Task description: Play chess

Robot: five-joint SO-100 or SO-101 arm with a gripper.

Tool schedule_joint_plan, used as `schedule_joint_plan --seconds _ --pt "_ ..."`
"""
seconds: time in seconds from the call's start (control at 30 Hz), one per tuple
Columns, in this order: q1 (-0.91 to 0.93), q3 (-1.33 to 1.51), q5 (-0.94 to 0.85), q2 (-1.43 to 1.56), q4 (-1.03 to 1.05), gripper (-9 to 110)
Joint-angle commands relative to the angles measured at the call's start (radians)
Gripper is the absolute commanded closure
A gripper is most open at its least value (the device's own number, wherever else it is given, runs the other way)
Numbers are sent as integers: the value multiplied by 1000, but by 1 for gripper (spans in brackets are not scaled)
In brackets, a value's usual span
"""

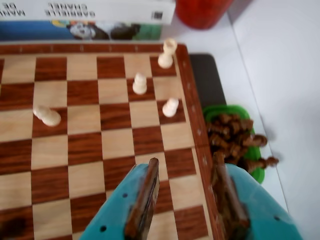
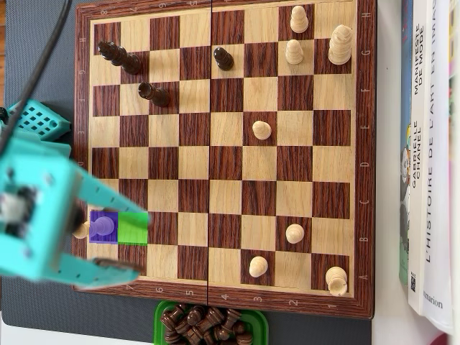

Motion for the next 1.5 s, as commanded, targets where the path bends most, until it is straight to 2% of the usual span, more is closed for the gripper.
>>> schedule_joint_plan --seconds 0.0,0.2,0.4,0.9,1.17,1.47 --pt "61 -144 3 -51 178 85" --pt "158 -281 2 -193 460 85" --pt "198 -376 3 -325 586 85" --pt "259 -360 -8 -497 640 85" --pt "256 -221 -2 -500 615 86" --pt "259 -189 0 -500 575 85"
